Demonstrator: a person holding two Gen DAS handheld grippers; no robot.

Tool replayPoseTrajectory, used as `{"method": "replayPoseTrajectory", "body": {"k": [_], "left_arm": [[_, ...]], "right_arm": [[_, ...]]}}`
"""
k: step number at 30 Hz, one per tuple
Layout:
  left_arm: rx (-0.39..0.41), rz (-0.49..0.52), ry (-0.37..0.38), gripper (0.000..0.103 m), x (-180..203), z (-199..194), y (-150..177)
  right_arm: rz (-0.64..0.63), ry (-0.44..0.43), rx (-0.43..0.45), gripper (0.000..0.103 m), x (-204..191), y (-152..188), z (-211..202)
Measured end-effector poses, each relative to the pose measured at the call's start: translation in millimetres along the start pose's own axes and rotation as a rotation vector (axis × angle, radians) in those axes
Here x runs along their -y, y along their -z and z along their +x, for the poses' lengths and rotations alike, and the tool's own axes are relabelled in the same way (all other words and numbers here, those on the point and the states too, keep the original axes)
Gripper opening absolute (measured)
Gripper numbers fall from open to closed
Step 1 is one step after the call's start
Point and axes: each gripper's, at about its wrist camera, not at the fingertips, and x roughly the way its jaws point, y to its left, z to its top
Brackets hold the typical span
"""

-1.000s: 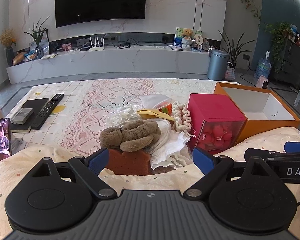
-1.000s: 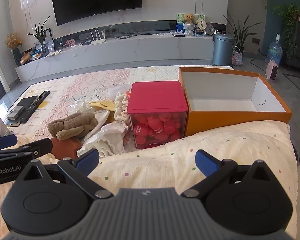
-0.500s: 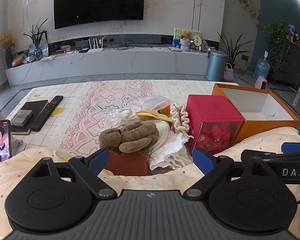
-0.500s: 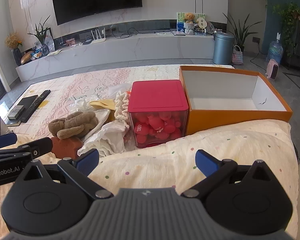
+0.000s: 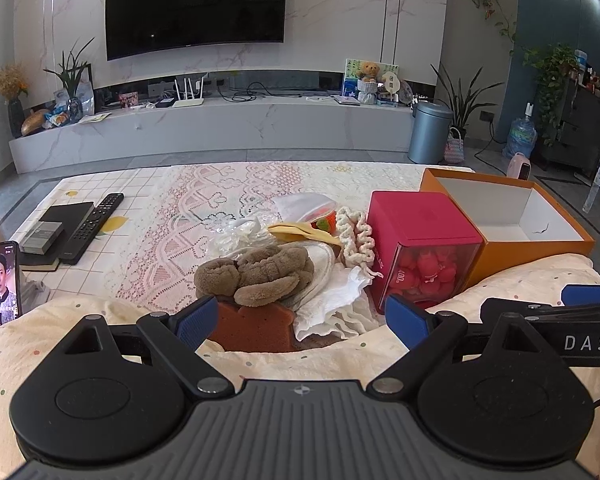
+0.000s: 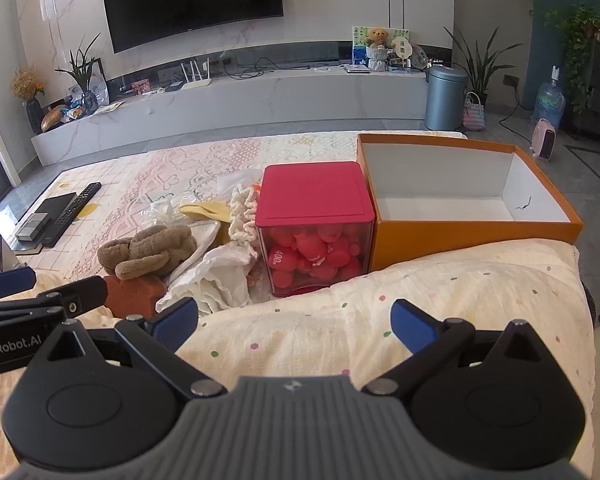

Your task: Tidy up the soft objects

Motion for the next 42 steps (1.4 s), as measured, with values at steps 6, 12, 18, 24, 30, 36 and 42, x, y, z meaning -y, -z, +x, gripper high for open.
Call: {"method": "replayPoseTrajectory", "body": {"k": [6, 12, 18, 24, 30, 36, 42], "left_arm": [[-0.001, 0.0, 0.002, 0.103, 0, 0, 0], [-0.001, 0.001, 0.002, 0.103, 2, 0, 0], [0.001, 0.001, 0.003, 0.103, 2, 0, 1], [0.001, 0.002, 0.007, 0.103, 3, 1, 1], [0.004, -0.01, 0.019, 0.103, -4, -2, 10], [-0.004, -0.028, 0.041, 0.1, -19, 3, 22], [-0.028, 0.01, 0.122, 0.076, -29, 20, 27]], "right_arm": [[0.0, -0.001, 0.001, 0.1, 0, 0, 0], [0.005, -0.002, -0.001, 0.1, 1, 0, 0], [0.009, -0.003, -0.004, 0.1, 1, 1, 1], [0.009, -0.005, -0.003, 0.1, 1, 2, 0], [0.026, -0.028, 0.005, 0.1, 0, 4, 0], [-0.032, -0.069, 0.047, 0.1, -6, 17, 7], [-0.099, -0.114, -0.017, 0.1, -16, 17, 30]]}}
